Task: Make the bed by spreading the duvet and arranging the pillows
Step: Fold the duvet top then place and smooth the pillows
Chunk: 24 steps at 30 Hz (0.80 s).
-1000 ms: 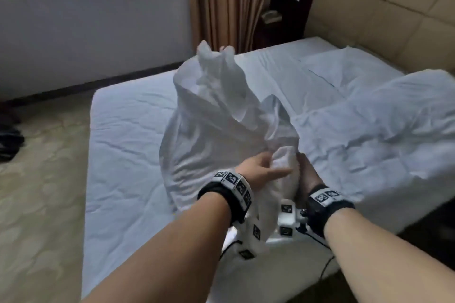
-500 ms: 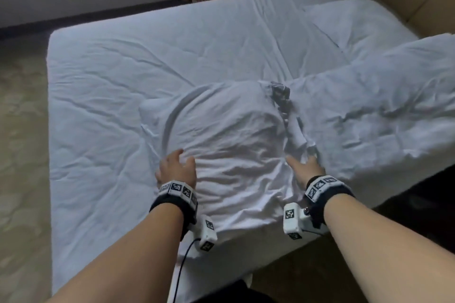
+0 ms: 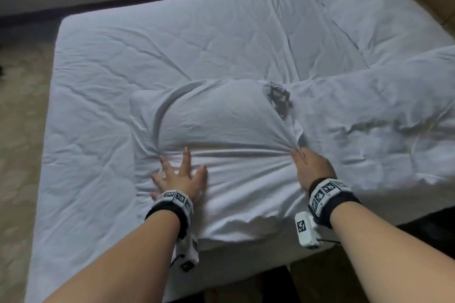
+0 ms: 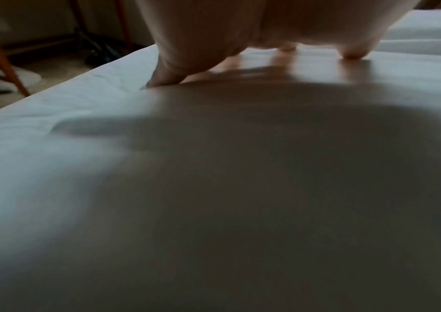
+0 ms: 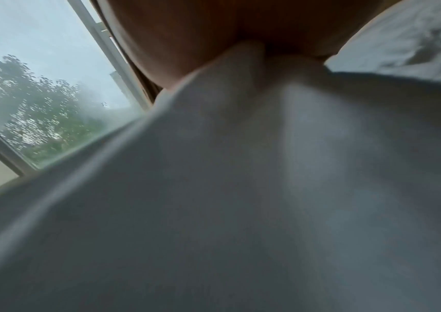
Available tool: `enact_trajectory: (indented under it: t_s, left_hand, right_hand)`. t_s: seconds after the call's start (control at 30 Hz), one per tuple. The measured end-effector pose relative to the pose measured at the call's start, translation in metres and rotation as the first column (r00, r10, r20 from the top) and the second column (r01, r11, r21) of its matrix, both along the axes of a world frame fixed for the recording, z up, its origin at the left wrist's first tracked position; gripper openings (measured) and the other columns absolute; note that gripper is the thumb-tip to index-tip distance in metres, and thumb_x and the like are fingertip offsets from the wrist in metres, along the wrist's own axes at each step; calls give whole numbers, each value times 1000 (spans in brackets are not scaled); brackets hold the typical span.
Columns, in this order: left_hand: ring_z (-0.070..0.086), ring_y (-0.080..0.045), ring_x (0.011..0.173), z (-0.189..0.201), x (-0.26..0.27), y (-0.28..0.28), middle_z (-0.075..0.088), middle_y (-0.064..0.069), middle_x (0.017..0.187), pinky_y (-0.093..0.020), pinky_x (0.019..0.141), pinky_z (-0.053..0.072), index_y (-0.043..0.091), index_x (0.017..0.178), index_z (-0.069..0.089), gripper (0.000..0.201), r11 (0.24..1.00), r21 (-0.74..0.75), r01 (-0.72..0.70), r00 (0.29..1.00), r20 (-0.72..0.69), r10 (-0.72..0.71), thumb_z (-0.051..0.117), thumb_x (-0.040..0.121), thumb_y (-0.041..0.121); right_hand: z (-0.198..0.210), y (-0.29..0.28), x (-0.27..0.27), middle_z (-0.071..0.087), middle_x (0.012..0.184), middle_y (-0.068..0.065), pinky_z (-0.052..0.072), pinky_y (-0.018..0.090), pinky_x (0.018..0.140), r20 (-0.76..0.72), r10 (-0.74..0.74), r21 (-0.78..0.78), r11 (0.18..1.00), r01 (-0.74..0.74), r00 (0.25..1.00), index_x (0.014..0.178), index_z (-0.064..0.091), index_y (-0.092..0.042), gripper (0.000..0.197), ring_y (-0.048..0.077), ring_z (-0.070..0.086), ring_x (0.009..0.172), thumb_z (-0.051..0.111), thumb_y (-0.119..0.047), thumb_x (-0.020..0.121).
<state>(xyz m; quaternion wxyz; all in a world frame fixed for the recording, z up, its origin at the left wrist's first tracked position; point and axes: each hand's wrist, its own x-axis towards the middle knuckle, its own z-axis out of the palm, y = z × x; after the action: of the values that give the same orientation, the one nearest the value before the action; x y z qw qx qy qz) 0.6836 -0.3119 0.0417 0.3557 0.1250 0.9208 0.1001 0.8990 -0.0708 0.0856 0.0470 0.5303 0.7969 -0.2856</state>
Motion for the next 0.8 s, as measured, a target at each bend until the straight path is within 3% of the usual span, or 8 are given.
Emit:
enact_trajectory:
  t_s: [0.07,0.2,0.3,0.4,0.57,0.7,0.77,0.8]
  left_hand:
    - [-24,-48,150,5,36,34,-41,10,160,-77,112,-2,77,139,-15,70,996,-30,89,996,9,-88,19,80,94]
    - [-25,-45,151,18,91,89,-39,13,161,-77,113,0,77,140,-14,70,982,-73,175,984,33,-173,21,81,93]
    - [-20,-43,153,28,103,109,-29,16,165,-73,116,5,72,144,-11,66,963,-71,262,965,55,-258,23,89,85]
    - [-8,-42,155,36,93,119,-19,15,168,-69,120,14,66,150,-6,65,952,-60,300,954,46,-298,25,94,77]
    - [-8,-38,156,40,78,131,-18,11,169,-60,124,11,64,152,-4,69,938,-82,338,940,-20,-340,15,88,83]
    - [-13,-33,156,44,58,155,-22,4,169,-53,126,3,62,153,-7,70,976,0,218,966,-140,-216,28,95,77]
    - [-16,-33,156,43,40,168,-24,3,168,-53,126,0,61,153,-9,71,982,18,187,969,-167,-181,30,95,76]
    - [-17,-33,156,42,31,174,-25,4,168,-54,126,-2,61,153,-9,71,984,21,179,969,-176,-173,30,96,75]
  right_hand:
    - [-4,30,39,68,99,15,48,37,78,58,-26,-2,1000,26,998,98,60,-17,41,32,58,84,34,-48,106]
    - [-18,85,82,64,117,23,39,35,77,201,-40,-93,994,60,979,110,56,-8,33,39,61,101,39,-36,106]
    - [-16,117,78,65,103,17,41,32,73,184,-60,-105,991,81,981,101,56,-10,21,35,62,93,46,-28,100]
    - [-12,137,58,59,80,8,40,30,68,110,-65,-201,976,86,992,79,52,-15,17,28,55,72,55,-25,93]
    - [-27,144,7,50,64,6,37,33,62,-7,-19,-398,917,15,1000,63,46,-18,42,26,48,60,52,-53,85]
    - [-62,158,-37,60,94,8,45,38,71,-58,-24,-520,854,-10,998,96,62,-16,80,25,49,73,34,-82,59]
    - [-59,165,-58,67,106,13,52,46,85,-59,-63,-543,840,21,996,104,67,-10,95,28,53,81,32,-85,56]
    - [-52,167,-67,69,106,15,53,49,85,-60,-105,-566,823,53,993,99,67,-9,91,30,55,79,35,-85,61]
